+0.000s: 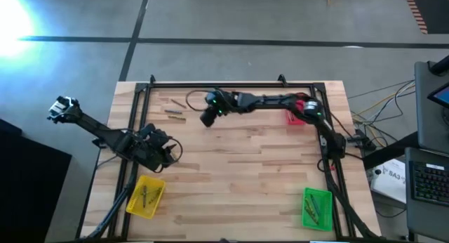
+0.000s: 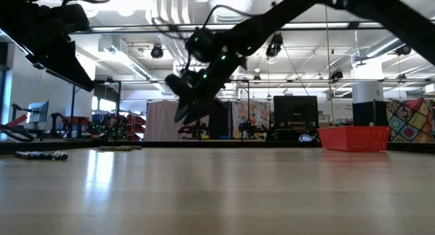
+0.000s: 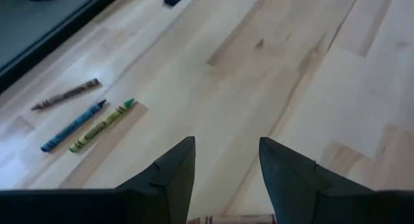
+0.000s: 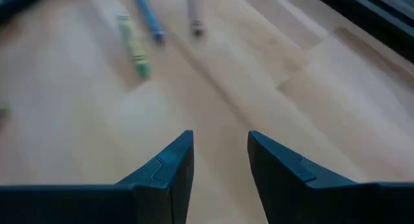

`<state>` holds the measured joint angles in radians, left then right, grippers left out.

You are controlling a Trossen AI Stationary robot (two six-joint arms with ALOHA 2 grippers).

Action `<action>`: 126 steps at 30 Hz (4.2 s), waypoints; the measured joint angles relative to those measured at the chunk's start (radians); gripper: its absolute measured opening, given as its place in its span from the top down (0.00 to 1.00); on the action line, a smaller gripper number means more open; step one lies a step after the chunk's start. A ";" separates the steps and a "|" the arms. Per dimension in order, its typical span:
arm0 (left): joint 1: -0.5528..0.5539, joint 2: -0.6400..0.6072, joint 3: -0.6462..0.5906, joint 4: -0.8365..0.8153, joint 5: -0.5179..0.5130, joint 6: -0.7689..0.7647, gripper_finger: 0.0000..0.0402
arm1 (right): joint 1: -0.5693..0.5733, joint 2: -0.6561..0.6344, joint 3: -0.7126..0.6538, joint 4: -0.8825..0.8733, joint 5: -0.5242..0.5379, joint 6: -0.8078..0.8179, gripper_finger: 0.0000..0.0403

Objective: Sort crayons
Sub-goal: Put the green crayon into the green bin

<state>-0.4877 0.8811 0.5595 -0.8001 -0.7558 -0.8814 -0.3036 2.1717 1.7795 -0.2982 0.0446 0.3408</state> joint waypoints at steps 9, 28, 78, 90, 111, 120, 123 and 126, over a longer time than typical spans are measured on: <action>0.000 -0.087 -0.012 -0.038 -0.032 0.016 0.61 | -0.025 0.266 0.398 -0.189 -0.001 -0.027 0.66; 0.000 -0.131 -0.013 -0.054 -0.111 0.062 0.61 | 0.033 0.436 0.569 0.064 -0.105 -0.271 0.66; 0.001 -0.130 -0.013 -0.052 -0.172 0.080 0.61 | 0.026 0.501 0.494 0.172 -0.146 -0.285 0.98; -0.002 -0.129 -0.025 -0.057 -0.072 0.030 0.61 | 0.151 0.274 0.484 -0.600 0.042 -0.353 0.98; -0.020 -0.128 -0.303 0.277 -0.020 0.038 0.61 | 0.590 -0.473 -0.397 -0.859 0.141 0.449 0.98; -0.019 -0.127 -0.203 0.409 -0.097 0.331 0.62 | 0.796 -0.893 -0.625 -0.974 -0.090 0.834 0.98; -0.019 -0.127 -0.175 0.474 -0.099 0.445 0.62 | 0.856 -0.989 -0.668 -0.969 -0.170 0.913 0.98; -0.019 -0.127 -0.161 0.512 -0.102 0.488 0.62 | 0.925 -1.080 -0.694 -0.969 -0.209 1.044 0.98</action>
<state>-0.5068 0.7540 0.3987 -0.2883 -0.8575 -0.3931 0.6215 1.0918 1.0859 -1.2669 -0.1646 1.3850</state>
